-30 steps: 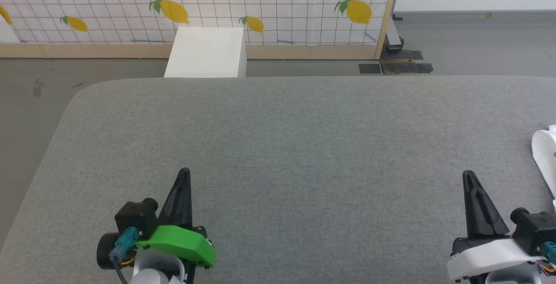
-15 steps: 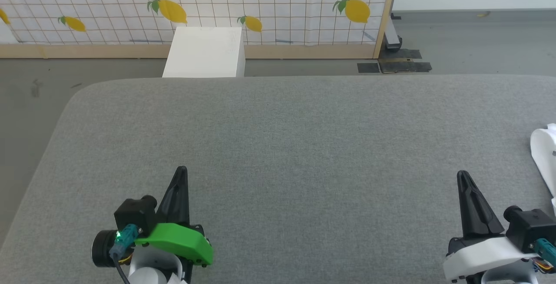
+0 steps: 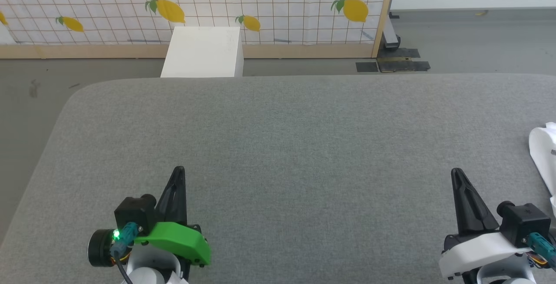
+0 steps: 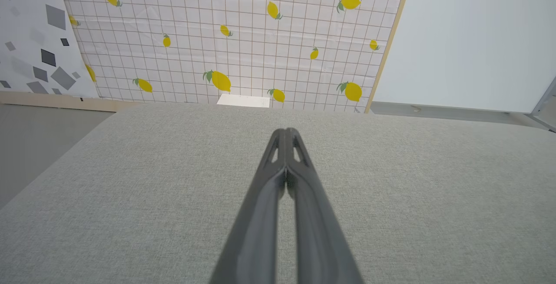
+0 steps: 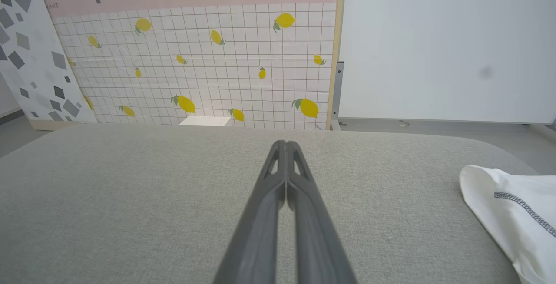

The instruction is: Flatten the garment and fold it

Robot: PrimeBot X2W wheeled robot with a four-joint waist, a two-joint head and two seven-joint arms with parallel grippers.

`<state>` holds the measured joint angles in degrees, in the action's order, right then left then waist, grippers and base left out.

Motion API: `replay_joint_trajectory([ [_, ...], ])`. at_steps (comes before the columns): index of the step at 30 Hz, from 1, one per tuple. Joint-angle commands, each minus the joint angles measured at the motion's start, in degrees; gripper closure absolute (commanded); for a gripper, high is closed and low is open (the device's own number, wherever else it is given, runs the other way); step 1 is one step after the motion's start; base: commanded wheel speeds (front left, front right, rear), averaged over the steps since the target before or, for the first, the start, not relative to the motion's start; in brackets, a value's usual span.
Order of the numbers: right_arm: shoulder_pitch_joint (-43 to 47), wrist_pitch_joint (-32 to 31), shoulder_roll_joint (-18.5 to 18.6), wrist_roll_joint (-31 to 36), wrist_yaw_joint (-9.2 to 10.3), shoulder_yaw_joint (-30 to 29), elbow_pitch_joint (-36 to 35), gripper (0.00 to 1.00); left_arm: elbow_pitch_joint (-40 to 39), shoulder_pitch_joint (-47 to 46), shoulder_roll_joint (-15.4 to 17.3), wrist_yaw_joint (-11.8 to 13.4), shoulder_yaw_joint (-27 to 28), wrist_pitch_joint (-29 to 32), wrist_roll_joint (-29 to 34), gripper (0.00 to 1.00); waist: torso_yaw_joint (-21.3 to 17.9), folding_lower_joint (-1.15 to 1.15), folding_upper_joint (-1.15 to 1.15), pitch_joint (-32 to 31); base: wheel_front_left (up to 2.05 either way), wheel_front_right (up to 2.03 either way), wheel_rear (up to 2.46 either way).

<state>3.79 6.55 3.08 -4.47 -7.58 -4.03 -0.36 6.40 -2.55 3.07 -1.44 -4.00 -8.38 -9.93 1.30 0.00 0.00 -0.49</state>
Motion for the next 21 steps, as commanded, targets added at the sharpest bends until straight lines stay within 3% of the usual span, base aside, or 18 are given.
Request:
replay_joint_trajectory([
  [1,-0.94,-0.27,-0.09,0.5,0.04,0.24,0.11,1.0,-0.47,0.94,-0.09,0.29,0.33,0.36,0.59,1.0,-0.02,0.0,0.0,0.01,0.0,0.0,0.0],
  [21,-1.78,-2.13,-0.12,1.67,0.05,1.36,0.18,1.0,-2.22,1.42,-0.12,0.63,1.41,2.73,3.34,1.0,-0.4,0.0,0.0,0.15,0.0,0.0,0.0],
])
